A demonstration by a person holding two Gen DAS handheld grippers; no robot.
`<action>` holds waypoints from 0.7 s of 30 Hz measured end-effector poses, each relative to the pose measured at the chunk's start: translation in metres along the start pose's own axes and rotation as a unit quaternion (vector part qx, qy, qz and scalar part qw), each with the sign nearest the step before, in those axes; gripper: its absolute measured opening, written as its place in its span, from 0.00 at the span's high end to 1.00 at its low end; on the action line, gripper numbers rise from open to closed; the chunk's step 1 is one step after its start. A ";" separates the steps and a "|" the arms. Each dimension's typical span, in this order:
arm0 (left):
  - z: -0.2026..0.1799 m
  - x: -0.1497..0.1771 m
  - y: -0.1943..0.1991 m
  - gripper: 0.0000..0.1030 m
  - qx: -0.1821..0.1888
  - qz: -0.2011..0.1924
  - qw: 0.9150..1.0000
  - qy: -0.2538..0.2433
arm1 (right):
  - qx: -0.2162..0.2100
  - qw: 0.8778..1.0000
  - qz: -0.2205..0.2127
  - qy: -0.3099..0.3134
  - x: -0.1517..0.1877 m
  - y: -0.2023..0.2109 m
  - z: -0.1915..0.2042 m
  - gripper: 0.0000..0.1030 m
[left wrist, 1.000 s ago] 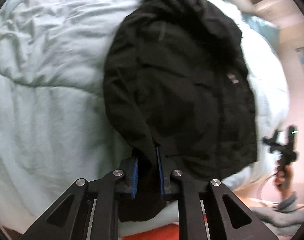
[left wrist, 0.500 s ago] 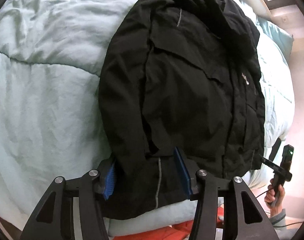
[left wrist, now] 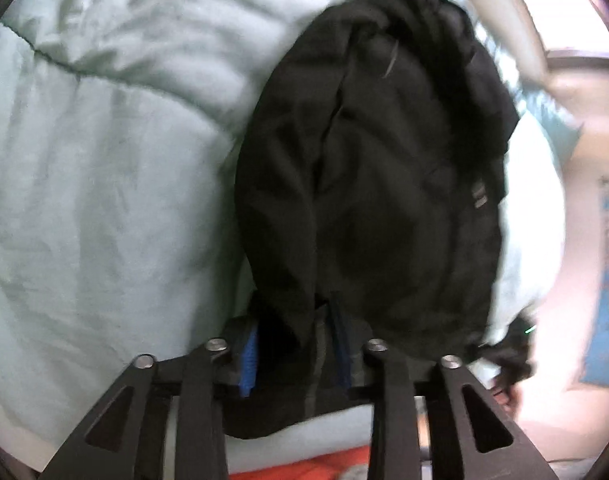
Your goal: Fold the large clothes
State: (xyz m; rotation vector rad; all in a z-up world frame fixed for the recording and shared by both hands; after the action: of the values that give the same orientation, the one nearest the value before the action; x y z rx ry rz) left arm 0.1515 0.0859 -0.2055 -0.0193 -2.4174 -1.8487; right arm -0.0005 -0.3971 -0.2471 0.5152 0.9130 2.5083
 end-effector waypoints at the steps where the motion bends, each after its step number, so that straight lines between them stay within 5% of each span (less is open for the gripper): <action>1: 0.000 0.001 -0.003 0.64 0.003 0.005 1.000 0.004 | 0.000 1.000 0.002 -0.003 0.000 -0.001 -0.001 0.53; 3: -0.003 0.001 0.000 0.64 0.009 -0.001 1.000 0.006 | 0.008 1.000 0.002 0.006 -0.002 0.001 0.005 0.58; 4: -0.006 0.000 0.004 0.79 0.009 -0.007 1.000 0.005 | 0.006 1.000 -0.003 0.019 -0.001 0.004 0.013 0.64; 6: -0.012 -0.003 0.016 0.86 0.023 -0.020 1.000 0.006 | -0.005 0.999 -0.015 0.043 -0.003 0.012 0.033 0.79; 12: -0.050 -0.041 0.085 0.87 0.090 -0.095 0.991 -0.001 | -0.018 0.992 -0.055 0.108 -0.021 0.044 0.094 0.82; 21: -0.086 -0.154 0.163 0.87 0.168 -0.178 0.970 0.000 | -0.105 0.976 -0.127 0.143 -0.122 0.105 0.182 0.82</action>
State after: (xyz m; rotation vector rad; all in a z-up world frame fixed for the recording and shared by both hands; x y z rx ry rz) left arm 0.3223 0.0538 -0.0400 0.4672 -2.8493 -1.5158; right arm 0.1610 -0.4374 -0.0707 -0.0307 0.7449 2.4382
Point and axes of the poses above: each gripper's, at about its wrist camera, not at the fingertips, and y roughly against the way its jaws point, z to its left, x to its underside, the point moved 5 cm from there along -y, roughly the way its jaws point, and after that the axes turned 15 degrees about -x, right-handed, at the moved point
